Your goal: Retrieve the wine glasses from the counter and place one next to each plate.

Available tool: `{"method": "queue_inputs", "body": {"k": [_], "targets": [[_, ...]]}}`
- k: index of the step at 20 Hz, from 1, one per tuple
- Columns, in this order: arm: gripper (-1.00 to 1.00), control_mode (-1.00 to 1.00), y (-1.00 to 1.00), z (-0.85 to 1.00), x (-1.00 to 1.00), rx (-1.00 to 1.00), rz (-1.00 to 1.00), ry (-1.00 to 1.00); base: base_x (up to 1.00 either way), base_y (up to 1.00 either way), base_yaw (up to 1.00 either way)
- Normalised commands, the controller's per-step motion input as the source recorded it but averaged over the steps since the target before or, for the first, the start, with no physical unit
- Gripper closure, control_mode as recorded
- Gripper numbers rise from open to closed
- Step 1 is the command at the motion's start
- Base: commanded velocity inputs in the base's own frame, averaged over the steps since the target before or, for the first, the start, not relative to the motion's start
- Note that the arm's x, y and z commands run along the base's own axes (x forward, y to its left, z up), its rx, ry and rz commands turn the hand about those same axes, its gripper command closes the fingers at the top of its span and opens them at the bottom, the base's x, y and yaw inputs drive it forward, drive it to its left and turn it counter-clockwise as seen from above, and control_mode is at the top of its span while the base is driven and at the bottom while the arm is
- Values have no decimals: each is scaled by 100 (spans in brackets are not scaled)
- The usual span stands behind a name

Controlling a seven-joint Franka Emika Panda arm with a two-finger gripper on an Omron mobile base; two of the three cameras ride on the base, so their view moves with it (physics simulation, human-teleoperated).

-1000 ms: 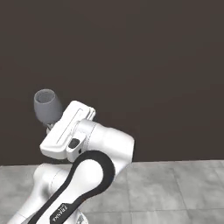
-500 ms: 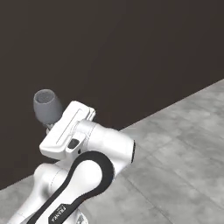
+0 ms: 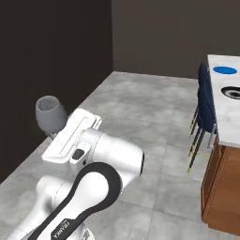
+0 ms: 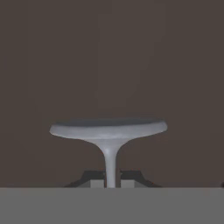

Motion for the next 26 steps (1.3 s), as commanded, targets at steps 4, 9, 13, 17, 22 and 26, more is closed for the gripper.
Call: {"method": "queue_inputs", "body": {"k": [4,9,13,17,22,26], "targets": [[100,100,0,0,0,0,0,0,7,-38,-88],[100,100,0,0,0,0,0,0,94,48,-58],[100,100,0,0,0,0,0,0,100,100,-51],[100,100,0,0,0,0,0,0,100,100,-44],[100,100,0,0,0,0,0,0,100,100,-39],[100,100,0,0,0,0,0,0,100,100,-42]]}}
